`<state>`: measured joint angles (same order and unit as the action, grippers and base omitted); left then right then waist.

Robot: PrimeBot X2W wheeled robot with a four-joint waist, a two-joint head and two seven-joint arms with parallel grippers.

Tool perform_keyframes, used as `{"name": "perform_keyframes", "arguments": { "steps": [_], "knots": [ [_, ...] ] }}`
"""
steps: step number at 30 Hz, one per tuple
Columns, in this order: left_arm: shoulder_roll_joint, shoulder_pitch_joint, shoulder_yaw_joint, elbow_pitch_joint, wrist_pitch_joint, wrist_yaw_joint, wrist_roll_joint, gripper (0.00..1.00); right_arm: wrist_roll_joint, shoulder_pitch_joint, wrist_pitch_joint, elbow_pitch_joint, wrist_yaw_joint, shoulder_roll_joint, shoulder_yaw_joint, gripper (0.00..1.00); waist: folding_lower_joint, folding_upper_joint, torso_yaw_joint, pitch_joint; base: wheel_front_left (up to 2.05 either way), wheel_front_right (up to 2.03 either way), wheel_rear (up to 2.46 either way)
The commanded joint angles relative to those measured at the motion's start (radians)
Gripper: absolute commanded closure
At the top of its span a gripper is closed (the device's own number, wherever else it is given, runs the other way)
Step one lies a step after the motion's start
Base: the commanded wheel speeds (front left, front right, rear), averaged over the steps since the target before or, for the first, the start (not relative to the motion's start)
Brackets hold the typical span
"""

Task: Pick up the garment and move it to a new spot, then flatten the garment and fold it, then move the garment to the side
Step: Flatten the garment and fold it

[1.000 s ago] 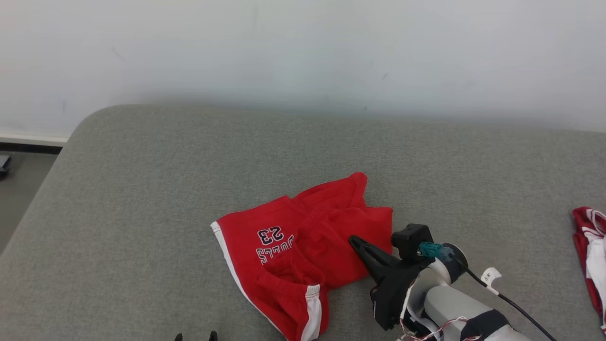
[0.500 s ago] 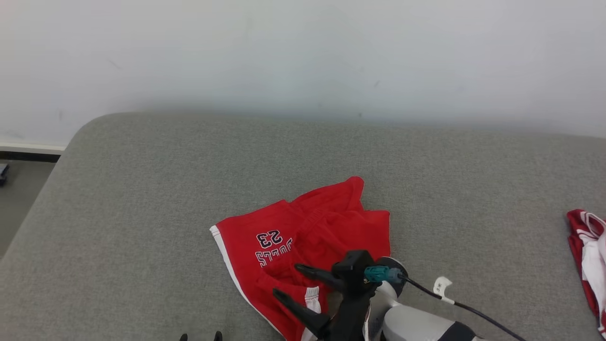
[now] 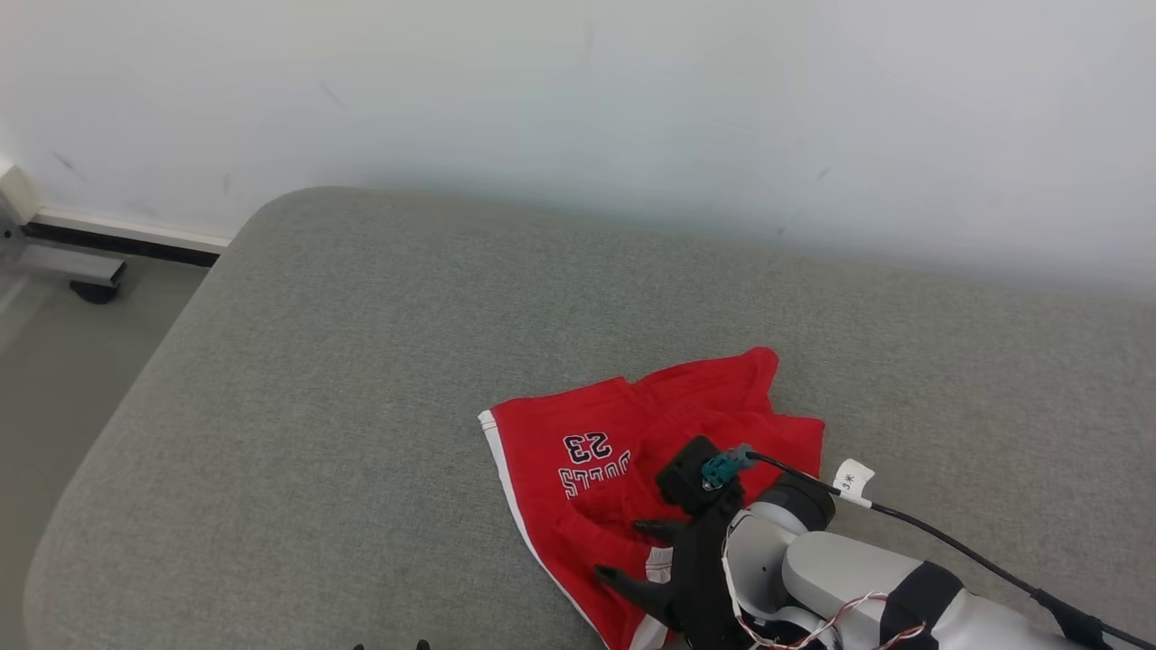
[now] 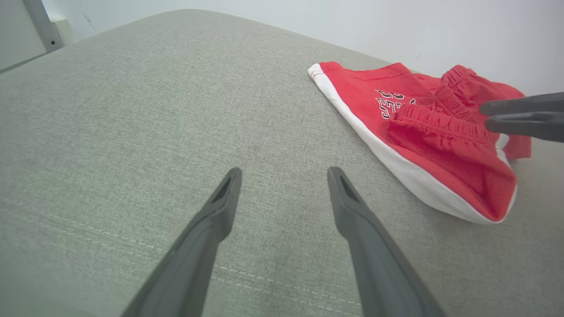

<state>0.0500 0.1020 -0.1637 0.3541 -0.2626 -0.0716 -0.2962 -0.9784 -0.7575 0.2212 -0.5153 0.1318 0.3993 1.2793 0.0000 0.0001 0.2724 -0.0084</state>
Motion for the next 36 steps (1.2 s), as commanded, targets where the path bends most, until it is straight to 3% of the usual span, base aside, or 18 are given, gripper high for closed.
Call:
{"name": "perform_keyframes", "arguments": {
  "steps": [1, 6, 8, 10, 11, 13, 22, 30, 36],
  "knots": [
    [0.001, 0.008, -0.002, 0.003, -0.003, -0.002, -0.001, 0.0, -0.004, -0.001, 0.013, 0.0, -0.003, 0.004, 0.003, 0.0, 0.0, -0.0001, 0.027, 0.001, 0.0, 0.0, 0.0],
    [0.001, 0.005, -0.009, -0.001, -0.003, 0.004, -0.01, 0.0, -0.037, -0.003, 0.094, -0.002, -0.003, 0.026, 0.003, 0.0, 0.0, -0.0001, 0.065, 0.008, 0.0, 0.0, 0.0],
    [0.001, 0.005, -0.01, -0.002, -0.003, 0.006, -0.013, 0.0, -0.052, -0.008, 0.097, -0.01, -0.003, 0.03, 0.003, 0.04, 0.0, -0.0001, 0.077, 0.013, 0.0, 0.0, 0.0],
    [0.001, 0.005, -0.012, -0.004, -0.003, 0.006, -0.015, 0.0, -0.051, -0.008, 0.109, -0.012, -0.003, 0.033, 0.003, 0.32, 0.0, -0.0001, 0.086, 0.019, 0.0, 0.0, 0.0],
    [0.001, 0.006, -0.012, -0.003, -0.003, 0.007, -0.017, 0.0, -0.062, -0.009, 0.103, -0.015, -0.003, 0.033, 0.003, 0.63, 0.0, -0.0001, 0.089, 0.022, 0.0, 0.0, 0.0],
    [0.001, 0.007, -0.012, -0.004, -0.003, 0.008, -0.021, 0.0, -0.063, -0.01, 0.102, -0.021, -0.003, 0.035, 0.003, 1.0, 0.0, -0.0001, 0.093, 0.026, 0.0, 0.0, 0.0],
    [0.001, 0.008, 0.002, -0.006, -0.003, 0.012, -0.017, 0.0, -0.132, -0.033, -0.059, -0.054, -0.003, 0.038, -0.006, 1.0, 0.0, -0.0001, 0.058, 0.028, 0.0, 0.0, 0.0],
    [0.001, 0.022, 0.016, -0.014, -0.003, 0.009, -0.011, 0.0, -0.209, -0.021, -0.298, -0.147, -0.003, 0.073, -0.125, 1.0, 0.0, -0.0001, -0.021, -0.006, 0.0, 0.0, 0.0],
    [0.001, 0.031, 0.028, -0.017, -0.003, 0.004, -0.008, 0.0, -0.253, 0.014, -0.375, -0.236, -0.003, 0.12, -0.201, 1.0, 0.0, -0.0001, -0.088, -0.025, 0.0, 0.0, 0.0]
  ]
}}
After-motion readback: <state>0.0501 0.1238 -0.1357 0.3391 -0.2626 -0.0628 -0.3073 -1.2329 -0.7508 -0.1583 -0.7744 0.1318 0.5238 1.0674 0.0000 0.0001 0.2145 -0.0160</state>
